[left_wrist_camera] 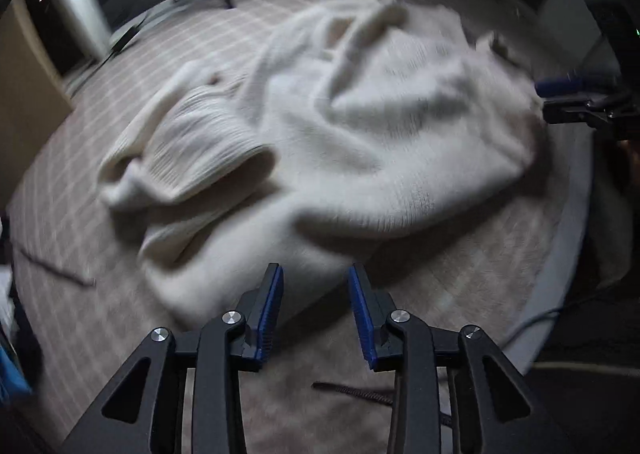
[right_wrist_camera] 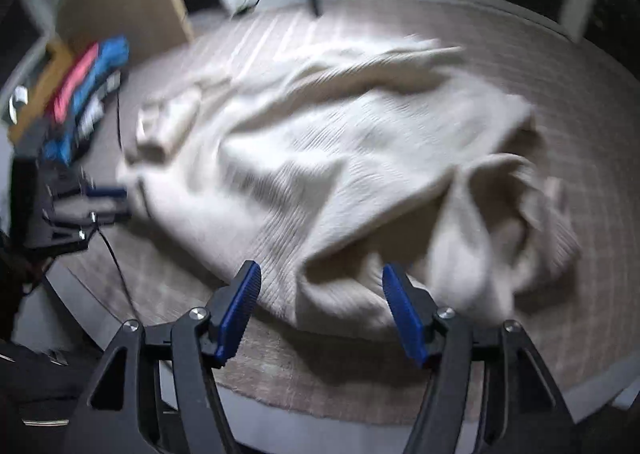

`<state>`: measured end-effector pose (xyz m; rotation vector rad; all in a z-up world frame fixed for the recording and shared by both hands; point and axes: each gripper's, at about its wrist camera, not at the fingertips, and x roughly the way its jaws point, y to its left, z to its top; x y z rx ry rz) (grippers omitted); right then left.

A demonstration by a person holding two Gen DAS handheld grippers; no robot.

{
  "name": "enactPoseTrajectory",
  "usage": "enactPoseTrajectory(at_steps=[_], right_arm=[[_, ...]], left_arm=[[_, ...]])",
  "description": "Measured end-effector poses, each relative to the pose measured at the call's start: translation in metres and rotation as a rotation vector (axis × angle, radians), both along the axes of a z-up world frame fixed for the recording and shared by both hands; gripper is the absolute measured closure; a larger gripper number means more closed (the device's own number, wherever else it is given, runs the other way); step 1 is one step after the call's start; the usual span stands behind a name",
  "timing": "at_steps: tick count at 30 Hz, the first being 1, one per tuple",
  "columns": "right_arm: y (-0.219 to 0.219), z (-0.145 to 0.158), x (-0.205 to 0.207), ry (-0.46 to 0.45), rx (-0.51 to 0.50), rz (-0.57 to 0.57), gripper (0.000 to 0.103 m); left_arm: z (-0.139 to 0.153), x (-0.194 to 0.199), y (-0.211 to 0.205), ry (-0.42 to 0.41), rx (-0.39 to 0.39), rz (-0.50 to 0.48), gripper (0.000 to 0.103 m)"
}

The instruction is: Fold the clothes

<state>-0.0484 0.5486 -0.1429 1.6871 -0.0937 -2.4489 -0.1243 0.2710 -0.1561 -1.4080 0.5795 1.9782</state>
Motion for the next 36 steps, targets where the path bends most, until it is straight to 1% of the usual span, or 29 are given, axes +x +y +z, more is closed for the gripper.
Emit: enactPoseTrajectory(at_steps=[1, 2, 3, 4, 5, 6, 8, 9, 11, 13, 15, 18, 20, 21, 23, 24, 25, 26, 27, 28, 29, 30, 31, 32, 33, 34, 35, 36], right_arm=[[-0.008, -0.009, -0.006, -0.015, 0.030, 0.022, 0.041], [-0.014, -0.016, -0.011, -0.018, 0.059, 0.053, 0.042], [-0.019, -0.021, -0.011, -0.006, 0.083, 0.091, 0.064], [-0.020, -0.023, -0.012, -0.004, 0.091, 0.095, 0.092], [-0.015, -0.021, -0.013, -0.018, 0.059, 0.070, 0.099], [-0.011, -0.018, -0.014, -0.024, 0.023, 0.047, 0.099], [-0.002, 0.009, -0.009, 0.032, -0.079, 0.015, 0.099], [0.001, 0.022, -0.007, 0.061, -0.126, 0.001, 0.099], [0.002, 0.053, -0.003, 0.129, -0.189, -0.011, 0.099], [-0.004, 0.086, -0.002, 0.192, -0.257, -0.009, 0.099], [-0.020, 0.113, -0.005, 0.256, -0.284, 0.017, 0.099], [-0.040, 0.158, -0.014, 0.354, -0.297, 0.055, 0.099], [-0.045, 0.183, -0.023, 0.398, -0.349, 0.055, 0.099], [-0.046, 0.195, -0.023, 0.421, -0.393, 0.058, 0.099], [-0.047, 0.219, -0.025, 0.466, -0.479, 0.065, 0.099], [-0.047, 0.228, -0.024, 0.490, -0.501, 0.065, 0.099], [-0.047, 0.232, -0.024, 0.505, -0.497, 0.050, 0.099], [-0.050, 0.231, -0.028, 0.498, -0.476, 0.042, 0.099], [-0.052, 0.221, -0.036, 0.451, -0.433, 0.036, 0.098], [-0.052, 0.204, -0.045, 0.371, -0.408, 0.030, 0.097], [-0.050, 0.180, -0.054, 0.261, -0.379, 0.026, 0.089], [-0.049, 0.157, -0.061, 0.158, -0.342, 0.019, 0.085], [-0.045, 0.135, -0.060, 0.091, -0.264, -0.006, 0.085], [-0.039, 0.114, -0.057, 0.043, -0.187, -0.027, 0.085], [-0.029, 0.094, -0.051, 0.001, -0.139, -0.050, 0.084], [-0.019, 0.085, -0.046, -0.013, -0.151, -0.072, 0.084], [-0.008, 0.076, -0.042, -0.024, -0.162, -0.096, 0.084], [0.006, 0.072, -0.039, -0.021, -0.166, -0.127, 0.081]], left_arm=[[-0.005, -0.006, 0.006, -0.007, 0.010, -0.004, 0.078], [-0.009, -0.012, 0.012, -0.018, 0.020, -0.006, 0.089], [-0.013, -0.018, 0.015, -0.037, 0.029, 0.001, 0.102], [-0.009, -0.024, 0.015, -0.031, 0.045, 0.007, 0.103], [-0.003, -0.029, 0.014, -0.020, 0.062, 0.013, 0.103], [0.003, -0.035, 0.013, -0.010, 0.080, 0.019, 0.103], [0.033, -0.046, 0.000, 0.070, 0.122, 0.054, 0.103], [0.047, -0.054, -0.012, 0.096, 0.142, 0.080, 0.103], [0.074, -0.070, -0.038, 0.141, 0.183, 0.135, 0.103], [0.095, -0.079, -0.062, 0.208, 0.173, 0.191, 0.103], [0.108, -0.075, -0.093, 0.241, 0.176, 0.241, 0.103], [0.107, -0.067, -0.121, 0.248, 0.188, 0.266, 0.103], [0.107, -0.055, -0.134, 0.248, 0.180, 0.271, 0.103], [0.106, -0.049, -0.141, 0.247, 0.175, 0.273, 0.103], [0.117, -0.030, -0.157, 0.246, 0.184, 0.267, 0.103], [0.118, -0.025, -0.161, 0.245, 0.187, 0.272, 0.100], [0.119, -0.021, -0.164, 0.244, 0.189, 0.280, 0.099], [0.119, -0.018, -0.167, 0.243, 0.192, 0.288, 0.099], [0.117, -0.016, -0.169, 0.227, 0.206, 0.289, 0.099], [0.116, -0.015, -0.168, 0.213, 0.213, 0.291, 0.099], [0.113, -0.011, -0.162, 0.192, 0.223, 0.280, 0.100], [0.110, -0.007, -0.155, 0.169, 0.233, 0.266, 0.100], [0.106, -0.003, -0.147, 0.147, 0.243, 0.252, 0.100], [0.102, 0.002, -0.137, 0.129, 0.247, 0.231, 0.097], [0.098, 0.007, -0.121, 0.107, 0.254, 0.197, 0.092], [0.093, 0.012, -0.104, 0.084, 0.262, 0.161, 0.084], [0.088, 0.017, -0.086, 0.056, 0.275, 0.130, 0.080], [0.083, 0.022, -0.068, 0.028, 0.289, 0.100, 0.075]])
